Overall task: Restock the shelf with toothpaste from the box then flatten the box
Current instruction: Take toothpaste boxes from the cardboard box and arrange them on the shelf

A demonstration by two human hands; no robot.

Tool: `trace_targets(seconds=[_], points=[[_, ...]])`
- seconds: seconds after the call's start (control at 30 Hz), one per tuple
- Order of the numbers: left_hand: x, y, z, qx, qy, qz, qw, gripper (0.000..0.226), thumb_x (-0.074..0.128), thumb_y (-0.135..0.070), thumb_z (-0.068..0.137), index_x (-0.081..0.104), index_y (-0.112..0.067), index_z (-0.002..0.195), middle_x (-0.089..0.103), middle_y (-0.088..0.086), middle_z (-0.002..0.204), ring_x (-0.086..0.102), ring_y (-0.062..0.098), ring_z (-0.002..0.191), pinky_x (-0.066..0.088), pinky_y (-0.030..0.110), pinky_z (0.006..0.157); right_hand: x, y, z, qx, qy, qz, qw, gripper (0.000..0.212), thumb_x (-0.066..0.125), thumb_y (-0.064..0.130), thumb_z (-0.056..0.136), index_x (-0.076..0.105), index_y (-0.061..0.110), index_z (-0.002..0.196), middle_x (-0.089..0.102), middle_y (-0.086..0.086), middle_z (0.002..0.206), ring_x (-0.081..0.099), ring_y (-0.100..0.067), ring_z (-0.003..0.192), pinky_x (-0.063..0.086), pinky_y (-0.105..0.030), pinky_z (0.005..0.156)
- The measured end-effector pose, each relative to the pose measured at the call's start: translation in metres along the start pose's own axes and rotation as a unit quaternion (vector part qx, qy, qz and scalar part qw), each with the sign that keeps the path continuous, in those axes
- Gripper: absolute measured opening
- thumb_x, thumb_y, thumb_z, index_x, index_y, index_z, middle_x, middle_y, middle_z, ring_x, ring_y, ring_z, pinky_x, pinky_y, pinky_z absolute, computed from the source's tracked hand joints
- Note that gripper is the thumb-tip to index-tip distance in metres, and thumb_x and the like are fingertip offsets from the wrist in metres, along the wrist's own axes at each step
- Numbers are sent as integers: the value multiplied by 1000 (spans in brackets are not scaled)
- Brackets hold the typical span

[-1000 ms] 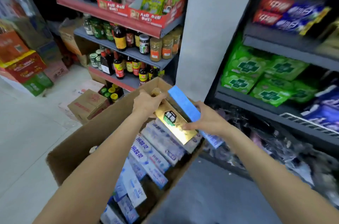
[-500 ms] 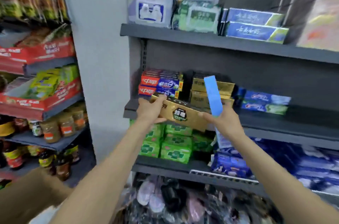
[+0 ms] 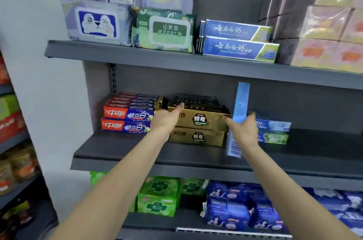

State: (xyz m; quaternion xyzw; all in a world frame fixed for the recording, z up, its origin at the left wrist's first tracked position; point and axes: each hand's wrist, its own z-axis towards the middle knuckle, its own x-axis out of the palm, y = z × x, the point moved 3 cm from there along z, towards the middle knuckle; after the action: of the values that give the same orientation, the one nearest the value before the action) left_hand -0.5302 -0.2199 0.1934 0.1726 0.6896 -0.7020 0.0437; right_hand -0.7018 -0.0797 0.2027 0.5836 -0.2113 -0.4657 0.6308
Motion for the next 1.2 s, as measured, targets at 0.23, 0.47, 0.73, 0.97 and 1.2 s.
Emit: trace_targets(seconds=[0.23, 0.47, 0.73, 0.97, 1.2], points=[[19, 2, 29, -4, 22, 221, 975, 90, 28, -77, 83, 48, -3, 129, 47, 17, 138, 34, 38, 133, 30, 48, 106, 22, -13, 31, 31, -3, 0, 1000, 58, 70, 22, 83, 36, 8, 127, 55, -14, 123, 55, -34, 111, 46, -43, 89], [30, 9, 36, 16, 37, 284, 958, 90, 23, -79, 82, 54, -3, 119, 54, 16, 127, 46, 38, 123, 41, 43, 94, 23, -26, 42, 47, -6, 17, 999, 54, 68, 18, 84, 37, 10, 128, 54, -14, 125, 55, -33, 110, 46, -40, 87], [40, -35, -12, 374, -87, 262, 886, 48, 56, -34, 91, 43, -11, 132, 36, 11, 136, 35, 24, 126, 37, 36, 105, -9, -20, 44, -20, 59, -34, 998, 32, 65, 28, 86, 59, 7, 110, 63, -8, 85, 62, -24, 76, 44, -27, 60], [102, -72, -28, 303, 122, 92, 941, 25, 49, -27, 97, 54, -13, 116, 61, 8, 117, 63, 18, 99, 49, 27, 85, -54, -22, 60, 89, 164, 59, 981, 47, 57, 43, 87, 52, 7, 116, 68, -15, 89, 66, -21, 57, 52, -27, 52], [170, -101, -31, 114, 204, -94, 968, 40, 68, -36, 84, 53, -12, 111, 59, 8, 110, 65, 26, 96, 58, 35, 68, -102, -29, 78, -209, 239, -206, 925, 49, 73, 23, 80, 53, 28, 124, 67, 10, 106, 64, -7, 89, 47, -11, 78]])
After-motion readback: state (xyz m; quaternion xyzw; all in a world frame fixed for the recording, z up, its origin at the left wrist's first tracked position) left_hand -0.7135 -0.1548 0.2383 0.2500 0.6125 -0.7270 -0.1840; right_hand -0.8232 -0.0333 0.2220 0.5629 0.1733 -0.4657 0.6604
